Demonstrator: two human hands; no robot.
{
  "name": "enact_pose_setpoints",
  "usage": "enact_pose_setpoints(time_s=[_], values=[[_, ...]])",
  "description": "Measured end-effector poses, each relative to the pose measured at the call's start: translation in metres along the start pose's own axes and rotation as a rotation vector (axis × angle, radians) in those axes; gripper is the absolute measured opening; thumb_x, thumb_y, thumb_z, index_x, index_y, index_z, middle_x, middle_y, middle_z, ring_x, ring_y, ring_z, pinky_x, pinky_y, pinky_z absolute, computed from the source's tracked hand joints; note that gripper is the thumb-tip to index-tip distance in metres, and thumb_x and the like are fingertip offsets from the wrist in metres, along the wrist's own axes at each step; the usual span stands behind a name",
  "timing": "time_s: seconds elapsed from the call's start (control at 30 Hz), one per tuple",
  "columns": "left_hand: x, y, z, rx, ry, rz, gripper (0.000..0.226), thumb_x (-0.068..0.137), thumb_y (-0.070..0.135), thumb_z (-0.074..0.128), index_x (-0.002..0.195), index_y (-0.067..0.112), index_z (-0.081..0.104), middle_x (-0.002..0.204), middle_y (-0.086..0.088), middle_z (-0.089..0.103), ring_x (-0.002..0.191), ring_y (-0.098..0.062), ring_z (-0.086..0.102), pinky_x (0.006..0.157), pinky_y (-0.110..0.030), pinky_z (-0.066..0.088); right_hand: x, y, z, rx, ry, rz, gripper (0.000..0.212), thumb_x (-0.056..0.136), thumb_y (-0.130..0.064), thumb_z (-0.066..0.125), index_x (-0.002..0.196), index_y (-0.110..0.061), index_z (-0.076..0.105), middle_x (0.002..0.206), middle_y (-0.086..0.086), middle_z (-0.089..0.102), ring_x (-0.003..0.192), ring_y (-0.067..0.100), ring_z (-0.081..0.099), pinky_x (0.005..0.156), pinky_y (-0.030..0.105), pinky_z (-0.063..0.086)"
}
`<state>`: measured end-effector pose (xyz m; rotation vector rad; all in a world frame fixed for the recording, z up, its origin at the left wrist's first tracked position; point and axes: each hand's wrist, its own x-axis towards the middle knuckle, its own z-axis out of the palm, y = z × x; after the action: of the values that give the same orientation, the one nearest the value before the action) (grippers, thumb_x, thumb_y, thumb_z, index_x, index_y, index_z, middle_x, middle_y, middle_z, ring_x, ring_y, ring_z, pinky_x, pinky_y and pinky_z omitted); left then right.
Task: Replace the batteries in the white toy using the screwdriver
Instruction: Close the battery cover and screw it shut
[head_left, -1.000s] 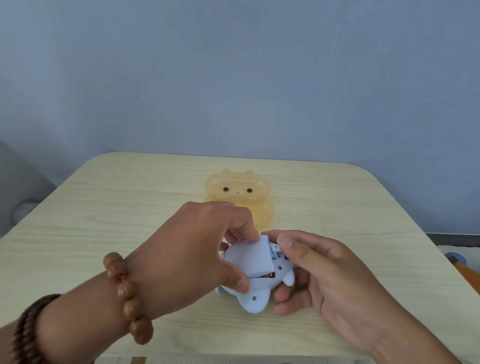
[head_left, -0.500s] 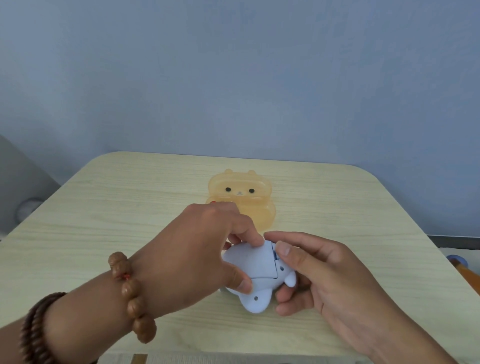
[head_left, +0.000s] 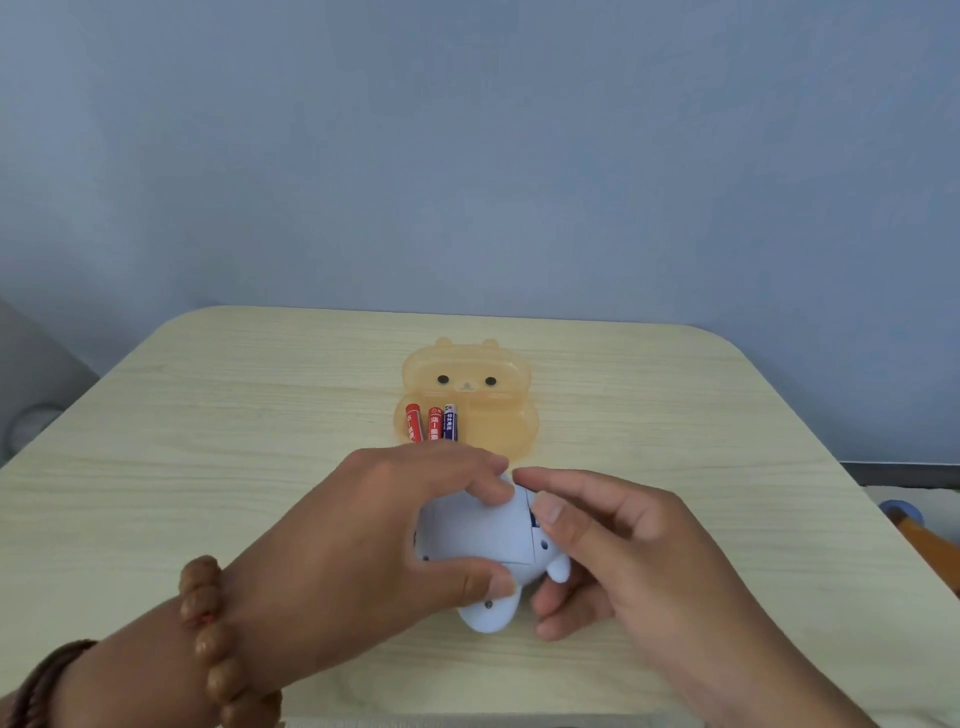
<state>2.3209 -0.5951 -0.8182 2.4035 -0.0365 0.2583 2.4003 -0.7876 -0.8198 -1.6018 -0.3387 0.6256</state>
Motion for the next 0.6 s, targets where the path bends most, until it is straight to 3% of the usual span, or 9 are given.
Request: enact_pose_setpoints(time_s=[0.07, 0.17, 0.27, 0.33, 0.4, 0.47, 0.6], values=[[0.0, 0.0, -0.001, -0.029, 0.0, -0.014, 0.052, 0.062, 0.054, 0.084, 0.11, 0.043, 0.065, 0.125, 0.045, 0.053, 0.115, 0.022, 0.051, 0.096, -0.021, 0.05, -0.007, -0.002, -0.009, -0.275, 0.196, -0.185, 0.023, 0.088, -0.046, 0.067, 0.108, -0.036, 0.075, 0.077, -0.007, 0.078, 0.057, 0.016, 0.071, 0.061, 0.039, 0.064], [-0.001, -0.003, -0.001, -0.061, 0.009, -0.035, 0.05, 0.063, 0.046, 0.087, 0.109, 0.042, 0.069, 0.122, 0.045, 0.056, 0.113, 0.022, 0.052, 0.096, -0.019, 0.049, -0.016, -0.013, -0.036, -0.739, 0.514, -0.377, 0.037, 0.078, -0.067, 0.064, 0.107, -0.045, 0.071, 0.1, -0.025, 0.071, 0.076, 0.003, 0.069, 0.061, 0.018, 0.052], [-0.001, -0.003, 0.0, -0.066, 0.015, -0.044, 0.05, 0.063, 0.045, 0.088, 0.109, 0.042, 0.069, 0.121, 0.045, 0.056, 0.114, 0.021, 0.053, 0.097, -0.022, 0.05, -0.008, -0.004, -0.049, -1.088, 0.457, -0.238, 0.048, 0.076, -0.067, 0.062, 0.116, -0.04, 0.069, 0.113, -0.026, 0.058, 0.101, -0.002, 0.06, 0.081, 0.028, 0.052], [-0.001, -0.002, -0.001, -0.05, 0.012, -0.039, 0.051, 0.063, 0.048, 0.087, 0.11, 0.044, 0.067, 0.122, 0.047, 0.055, 0.114, 0.021, 0.052, 0.099, -0.023, 0.05, -0.001, 0.013, -0.043, -1.266, 0.396, -0.185, 0.036, 0.081, -0.061, 0.063, 0.109, -0.04, 0.07, 0.121, -0.026, 0.054, 0.113, 0.004, 0.053, 0.084, 0.031, 0.052], [-0.001, 0.0, -0.001, -0.033, 0.017, -0.038, 0.053, 0.063, 0.05, 0.086, 0.112, 0.046, 0.065, 0.123, 0.048, 0.053, 0.115, 0.022, 0.051, 0.1, -0.025, 0.049, 0.003, 0.022, -0.038, -1.244, 0.402, -0.251, 0.006, 0.084, -0.041, 0.072, 0.088, -0.036, 0.074, 0.114, -0.022, 0.06, 0.104, 0.009, 0.057, 0.073, 0.031, 0.052], [-0.001, 0.0, -0.001, -0.024, 0.024, -0.037, 0.053, 0.064, 0.05, 0.086, 0.112, 0.045, 0.065, 0.123, 0.048, 0.053, 0.116, 0.022, 0.05, 0.101, -0.025, 0.048, 0.005, 0.024, -0.04, -1.171, 0.42, -0.263, 0.009, 0.086, -0.028, 0.072, 0.078, -0.033, 0.072, 0.109, -0.023, 0.065, 0.097, 0.009, 0.06, 0.072, 0.034, 0.053], [-0.005, 0.0, -0.001, -0.03, 0.032, -0.035, 0.051, 0.063, 0.047, 0.088, 0.11, 0.043, 0.067, 0.124, 0.046, 0.054, 0.116, 0.023, 0.05, 0.102, -0.023, 0.048, -0.005, 0.006, -0.046, -0.821, 0.356, -0.399, 0.012, 0.087, -0.026, 0.069, 0.079, -0.035, 0.067, 0.077, -0.019, 0.076, 0.075, 0.004, 0.07, 0.065, 0.024, 0.053]])
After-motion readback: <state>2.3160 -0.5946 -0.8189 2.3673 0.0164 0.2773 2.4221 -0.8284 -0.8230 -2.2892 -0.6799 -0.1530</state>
